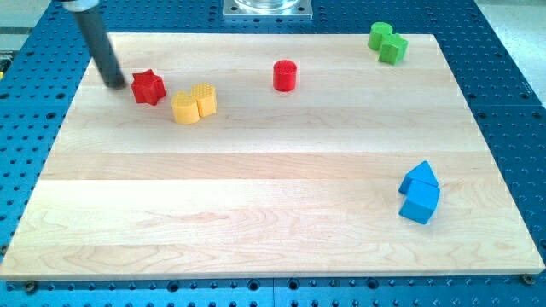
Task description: Push the red star into the yellow heart
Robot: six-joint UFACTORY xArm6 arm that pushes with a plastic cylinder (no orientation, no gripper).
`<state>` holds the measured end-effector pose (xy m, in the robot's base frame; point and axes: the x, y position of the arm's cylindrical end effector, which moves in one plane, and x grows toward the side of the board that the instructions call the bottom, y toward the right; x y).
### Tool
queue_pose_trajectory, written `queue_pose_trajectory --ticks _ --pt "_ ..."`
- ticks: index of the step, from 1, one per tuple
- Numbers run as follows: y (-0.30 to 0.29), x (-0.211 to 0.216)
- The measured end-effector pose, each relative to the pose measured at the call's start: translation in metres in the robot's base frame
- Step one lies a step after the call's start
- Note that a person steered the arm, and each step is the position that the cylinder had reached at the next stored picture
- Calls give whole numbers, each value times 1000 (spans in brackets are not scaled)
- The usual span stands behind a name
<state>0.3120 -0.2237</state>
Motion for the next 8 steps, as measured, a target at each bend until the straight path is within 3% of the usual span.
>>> queue_pose_trajectory --ticks 2,3,4,7,8 --pt "51 12" --pt "-3 28" --pt "-9 45" --pt "70 41" --pt "71 40"
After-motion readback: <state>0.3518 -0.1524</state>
